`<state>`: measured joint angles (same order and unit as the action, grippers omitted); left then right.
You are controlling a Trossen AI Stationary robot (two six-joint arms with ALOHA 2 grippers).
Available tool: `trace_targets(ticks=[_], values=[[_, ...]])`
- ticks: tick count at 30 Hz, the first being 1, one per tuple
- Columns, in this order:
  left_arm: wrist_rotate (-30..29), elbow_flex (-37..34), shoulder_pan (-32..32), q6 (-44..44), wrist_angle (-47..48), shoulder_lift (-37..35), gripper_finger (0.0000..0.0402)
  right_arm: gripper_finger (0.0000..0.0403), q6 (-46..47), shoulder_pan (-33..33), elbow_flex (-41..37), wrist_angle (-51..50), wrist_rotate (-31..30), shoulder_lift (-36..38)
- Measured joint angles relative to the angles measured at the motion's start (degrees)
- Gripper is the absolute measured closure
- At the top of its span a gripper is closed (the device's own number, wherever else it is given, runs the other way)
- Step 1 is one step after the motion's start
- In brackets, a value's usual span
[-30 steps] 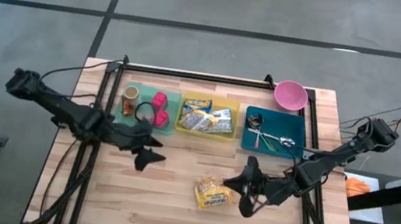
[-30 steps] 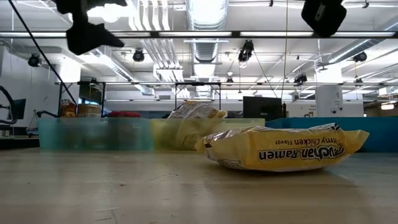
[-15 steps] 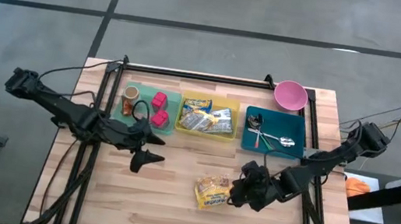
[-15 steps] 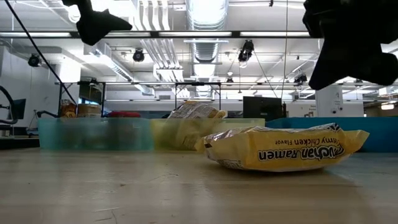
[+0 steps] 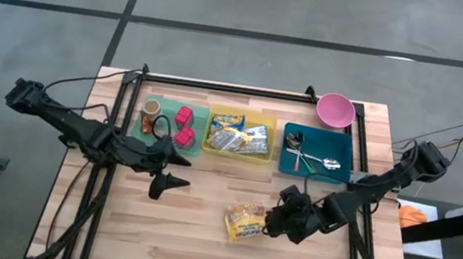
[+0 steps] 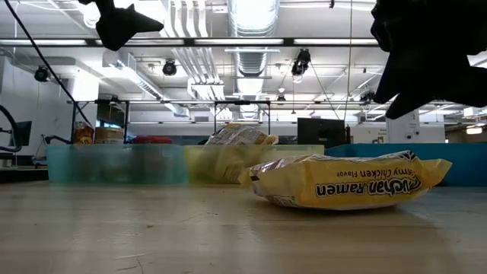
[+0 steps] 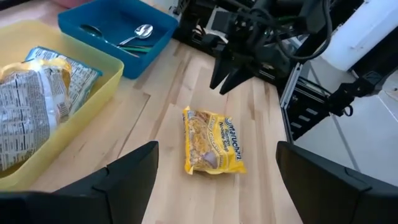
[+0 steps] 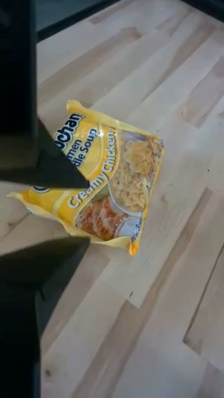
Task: Pick & Place Food Item
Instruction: Put the yellow noodle pack into the yellow bin
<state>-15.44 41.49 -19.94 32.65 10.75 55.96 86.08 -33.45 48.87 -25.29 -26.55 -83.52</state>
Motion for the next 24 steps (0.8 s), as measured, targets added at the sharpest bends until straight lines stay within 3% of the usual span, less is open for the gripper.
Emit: trace_targets(ticks=[5,10,19,24], values=[[0.02,0.35,0.02,-1.02,-0.22,0.0,0.0069,0.019,3.3,-0.05,-0.06,0.14,0.16,-1.88],[0.01,0.62,0.0,-1.18,-0.55,0.0,0.0069,0.0143,6.92,-0.55,-0.09,0.41,2.19,-6.2],[0.02,0.6,0.04,-1.82,-0.36,0.0,0.0069,0.0136,3.55,-1.64,-0.14,14.47,2.07,-12.16],[0.02,0.53,0.04,-1.61,0.0,0.0,0.0069,0.0136,3.77,-3.27,-0.15,14.47,1.89,-13.09]])
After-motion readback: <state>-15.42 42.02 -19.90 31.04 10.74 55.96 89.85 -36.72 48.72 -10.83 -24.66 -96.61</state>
